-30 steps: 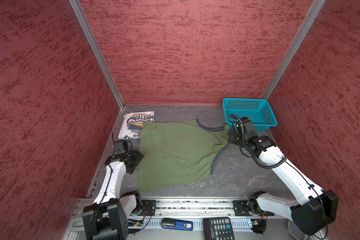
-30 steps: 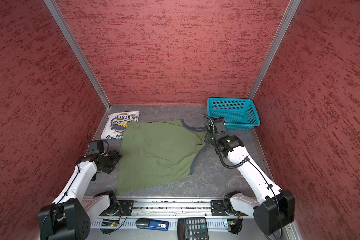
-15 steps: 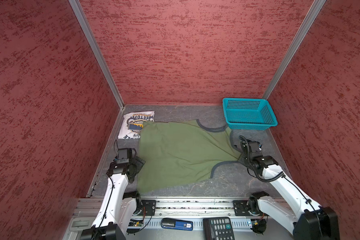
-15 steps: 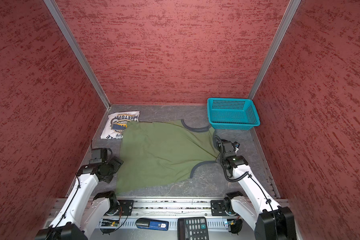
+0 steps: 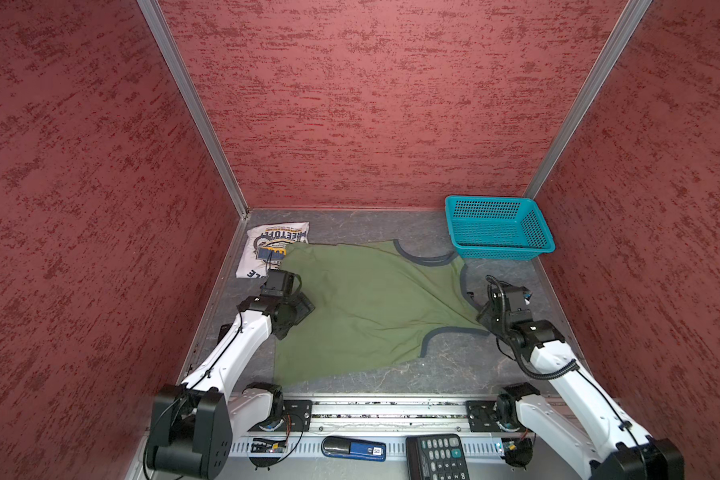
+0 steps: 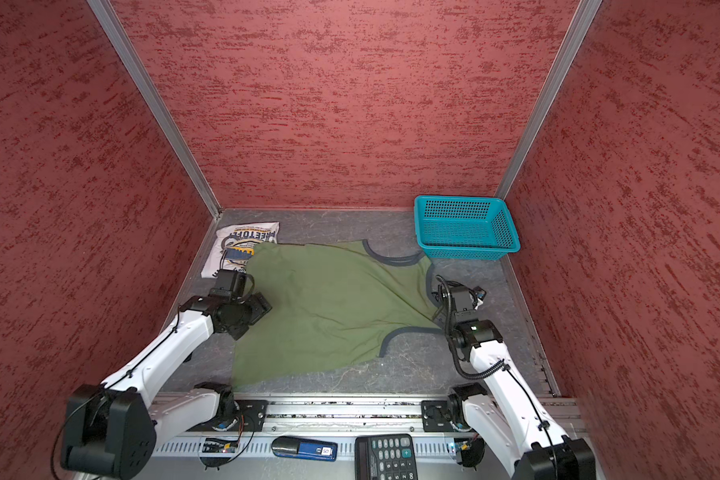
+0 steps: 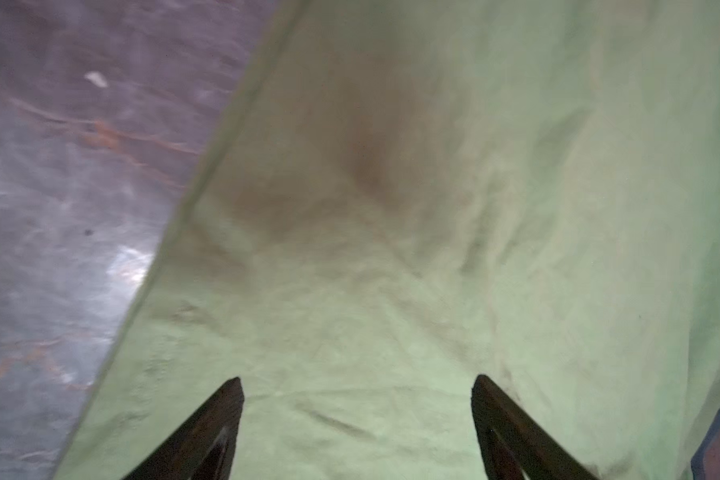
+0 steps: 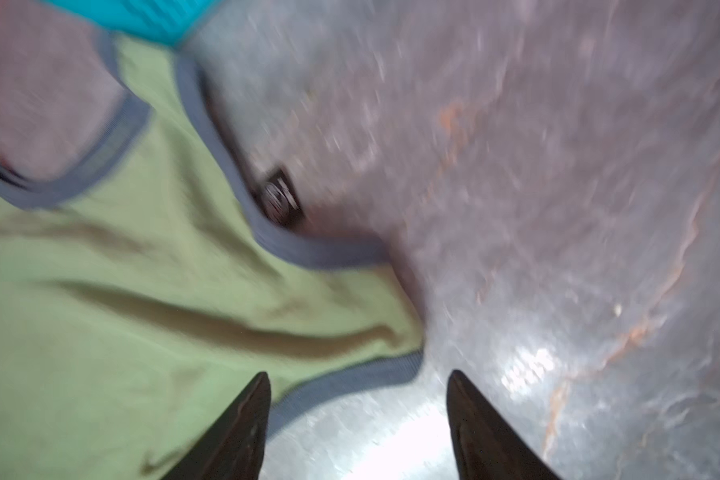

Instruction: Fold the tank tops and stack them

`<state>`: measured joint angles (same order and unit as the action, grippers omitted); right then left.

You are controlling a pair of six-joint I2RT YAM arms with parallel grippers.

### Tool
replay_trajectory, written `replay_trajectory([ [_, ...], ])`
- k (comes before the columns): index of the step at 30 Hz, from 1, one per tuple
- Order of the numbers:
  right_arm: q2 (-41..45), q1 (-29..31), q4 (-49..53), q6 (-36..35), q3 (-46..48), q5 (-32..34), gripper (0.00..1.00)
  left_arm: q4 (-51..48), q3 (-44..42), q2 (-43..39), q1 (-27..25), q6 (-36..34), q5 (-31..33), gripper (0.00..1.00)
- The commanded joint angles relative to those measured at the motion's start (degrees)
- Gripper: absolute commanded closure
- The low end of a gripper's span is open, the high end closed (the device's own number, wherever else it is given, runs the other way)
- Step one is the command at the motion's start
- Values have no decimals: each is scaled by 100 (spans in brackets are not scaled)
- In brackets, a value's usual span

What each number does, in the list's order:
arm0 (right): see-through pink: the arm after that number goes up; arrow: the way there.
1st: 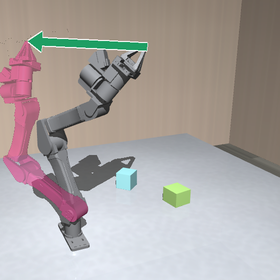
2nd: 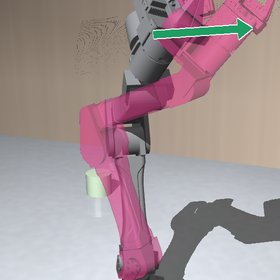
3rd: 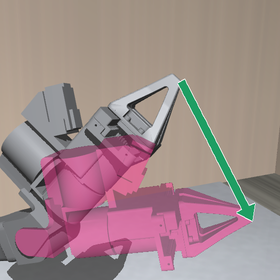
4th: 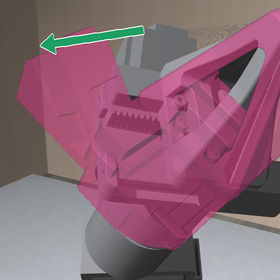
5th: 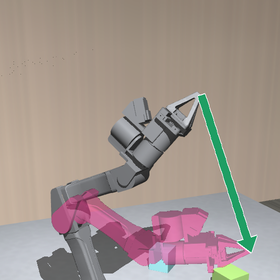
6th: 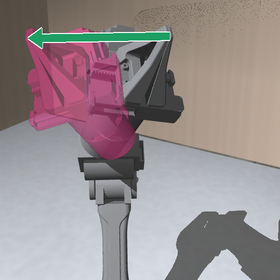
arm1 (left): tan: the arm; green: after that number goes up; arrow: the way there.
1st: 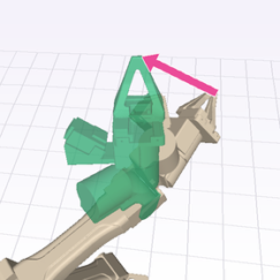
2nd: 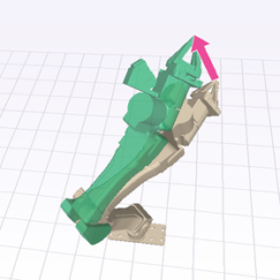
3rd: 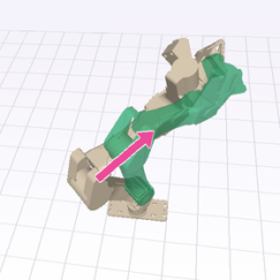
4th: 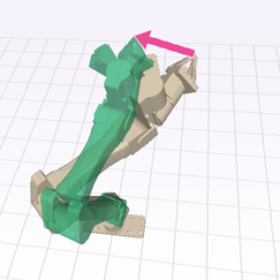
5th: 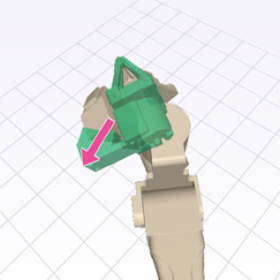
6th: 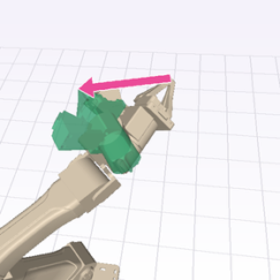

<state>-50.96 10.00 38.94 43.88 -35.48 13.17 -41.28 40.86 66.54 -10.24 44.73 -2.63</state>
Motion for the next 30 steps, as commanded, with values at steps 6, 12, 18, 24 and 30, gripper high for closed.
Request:
replay_trajectory([
  [6,-1013,167,-1142,-837,-658,-959,31,738,65,866,-1000,-2,-442,13],
  [12,-1852,318,-1857,-939,-649,-1394,31,1112,-66,1419,-1262,-17,-762,13],
  [18,-2474,290,-1950,-1183,-920,-990,31,1139,-641,1377,-1010,129,-819,13],
  [24,-3098,212,-2182,-1413,-1398,-867,34,851,-1284,800,-378,103,-638,13],
  [30,-3900,327,-2288,-1557,-2036,-935,43,261,-1414,-103,-23,126,-254,14],
])
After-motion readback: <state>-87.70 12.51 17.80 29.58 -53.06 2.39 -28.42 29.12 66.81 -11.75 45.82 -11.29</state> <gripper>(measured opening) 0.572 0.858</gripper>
